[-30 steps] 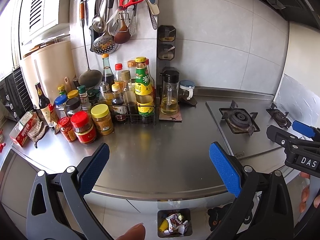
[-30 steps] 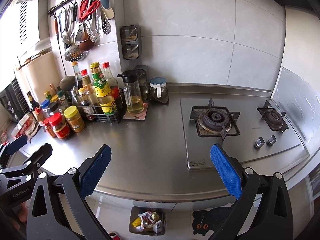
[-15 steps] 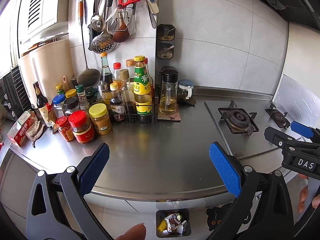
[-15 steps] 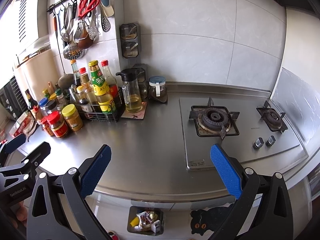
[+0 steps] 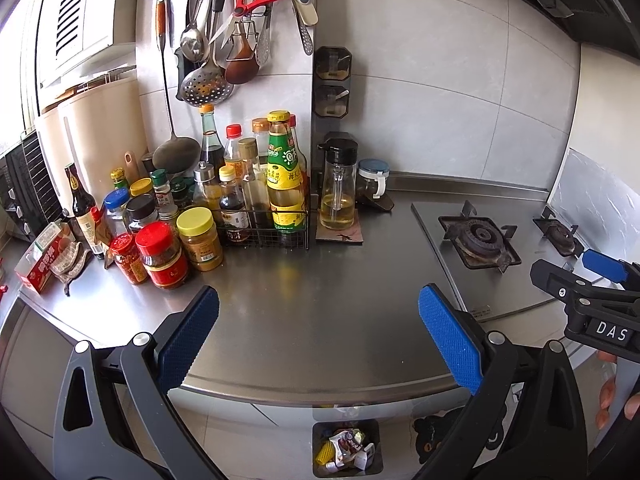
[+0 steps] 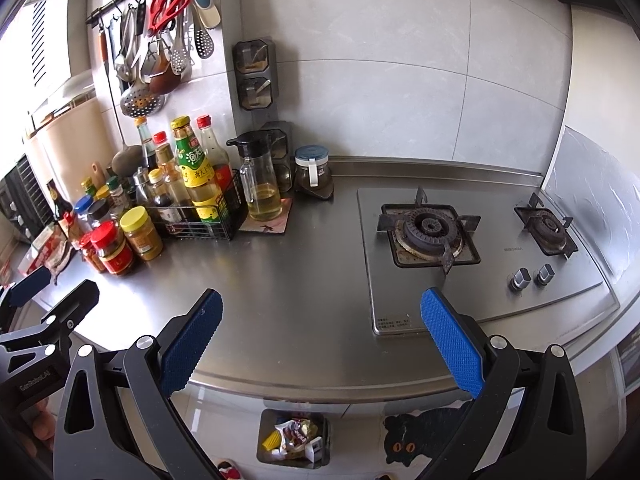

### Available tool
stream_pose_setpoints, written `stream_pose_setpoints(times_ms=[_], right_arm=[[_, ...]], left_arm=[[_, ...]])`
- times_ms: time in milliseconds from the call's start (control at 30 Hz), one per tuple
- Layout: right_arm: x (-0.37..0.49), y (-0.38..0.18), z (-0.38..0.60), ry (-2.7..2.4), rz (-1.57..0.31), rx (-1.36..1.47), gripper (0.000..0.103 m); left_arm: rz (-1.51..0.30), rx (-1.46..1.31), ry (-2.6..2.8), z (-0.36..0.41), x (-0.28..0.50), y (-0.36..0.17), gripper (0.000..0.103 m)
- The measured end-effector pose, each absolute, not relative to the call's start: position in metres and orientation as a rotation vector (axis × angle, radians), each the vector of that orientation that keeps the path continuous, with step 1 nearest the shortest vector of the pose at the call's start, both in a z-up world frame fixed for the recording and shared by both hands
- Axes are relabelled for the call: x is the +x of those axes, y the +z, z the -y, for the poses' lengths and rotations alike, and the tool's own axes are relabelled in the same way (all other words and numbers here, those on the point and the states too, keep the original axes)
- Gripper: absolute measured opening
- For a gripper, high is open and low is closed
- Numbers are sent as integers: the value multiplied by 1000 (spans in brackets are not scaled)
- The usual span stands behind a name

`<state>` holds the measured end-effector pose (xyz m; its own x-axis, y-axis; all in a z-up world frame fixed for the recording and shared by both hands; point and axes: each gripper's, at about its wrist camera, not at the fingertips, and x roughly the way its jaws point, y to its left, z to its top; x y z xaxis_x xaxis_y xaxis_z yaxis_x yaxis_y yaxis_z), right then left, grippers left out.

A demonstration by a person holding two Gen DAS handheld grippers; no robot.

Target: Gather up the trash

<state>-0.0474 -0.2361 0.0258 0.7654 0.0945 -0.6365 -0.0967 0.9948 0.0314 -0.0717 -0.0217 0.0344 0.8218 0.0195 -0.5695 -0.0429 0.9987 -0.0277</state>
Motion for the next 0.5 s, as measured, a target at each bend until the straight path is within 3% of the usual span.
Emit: stream_pose_setpoints(times_ms=[500], right_arm=[[-47,23,233,111,-697,-6,100]], left_arm=[[-629,-55,37,19,-70,34,95]])
